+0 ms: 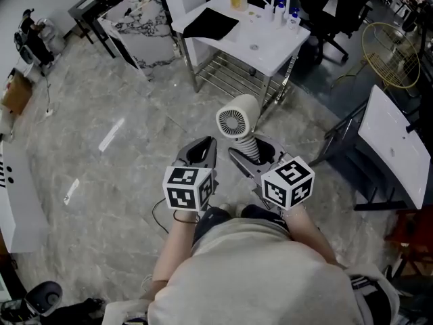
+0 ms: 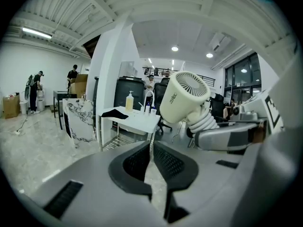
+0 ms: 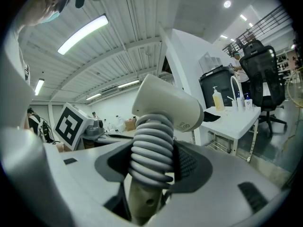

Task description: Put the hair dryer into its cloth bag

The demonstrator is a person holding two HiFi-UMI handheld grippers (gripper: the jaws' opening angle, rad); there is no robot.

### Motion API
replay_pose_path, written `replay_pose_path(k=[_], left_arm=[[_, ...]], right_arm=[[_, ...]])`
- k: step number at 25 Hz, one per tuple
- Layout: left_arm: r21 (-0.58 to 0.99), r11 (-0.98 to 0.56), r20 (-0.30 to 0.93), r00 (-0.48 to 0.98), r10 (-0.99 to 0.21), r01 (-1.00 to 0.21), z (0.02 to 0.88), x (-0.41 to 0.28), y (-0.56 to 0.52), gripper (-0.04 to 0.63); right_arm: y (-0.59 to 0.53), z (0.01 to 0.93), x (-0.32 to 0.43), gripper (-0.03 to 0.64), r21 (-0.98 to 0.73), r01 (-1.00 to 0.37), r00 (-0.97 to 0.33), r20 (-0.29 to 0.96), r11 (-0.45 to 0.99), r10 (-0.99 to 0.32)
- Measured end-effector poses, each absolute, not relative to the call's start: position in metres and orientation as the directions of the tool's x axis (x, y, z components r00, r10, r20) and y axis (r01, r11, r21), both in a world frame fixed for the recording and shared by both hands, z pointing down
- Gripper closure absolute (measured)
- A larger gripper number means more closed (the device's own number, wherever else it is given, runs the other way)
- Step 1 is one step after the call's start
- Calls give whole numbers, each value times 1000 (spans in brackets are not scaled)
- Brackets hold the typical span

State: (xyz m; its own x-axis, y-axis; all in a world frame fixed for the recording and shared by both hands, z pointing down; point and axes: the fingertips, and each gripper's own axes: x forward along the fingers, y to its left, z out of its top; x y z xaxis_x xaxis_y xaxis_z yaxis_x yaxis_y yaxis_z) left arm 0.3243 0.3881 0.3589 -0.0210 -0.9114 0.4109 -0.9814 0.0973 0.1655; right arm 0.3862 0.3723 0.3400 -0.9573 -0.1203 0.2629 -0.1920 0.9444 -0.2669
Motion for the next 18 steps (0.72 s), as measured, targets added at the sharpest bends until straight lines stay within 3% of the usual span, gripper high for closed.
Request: replay_pose_path(k=[18], left_arm=[[229, 179, 426, -67, -902, -957, 382, 322, 388, 571]], right_arm=[[364, 374, 399, 388, -351, -181, -954, 291, 919, -76]])
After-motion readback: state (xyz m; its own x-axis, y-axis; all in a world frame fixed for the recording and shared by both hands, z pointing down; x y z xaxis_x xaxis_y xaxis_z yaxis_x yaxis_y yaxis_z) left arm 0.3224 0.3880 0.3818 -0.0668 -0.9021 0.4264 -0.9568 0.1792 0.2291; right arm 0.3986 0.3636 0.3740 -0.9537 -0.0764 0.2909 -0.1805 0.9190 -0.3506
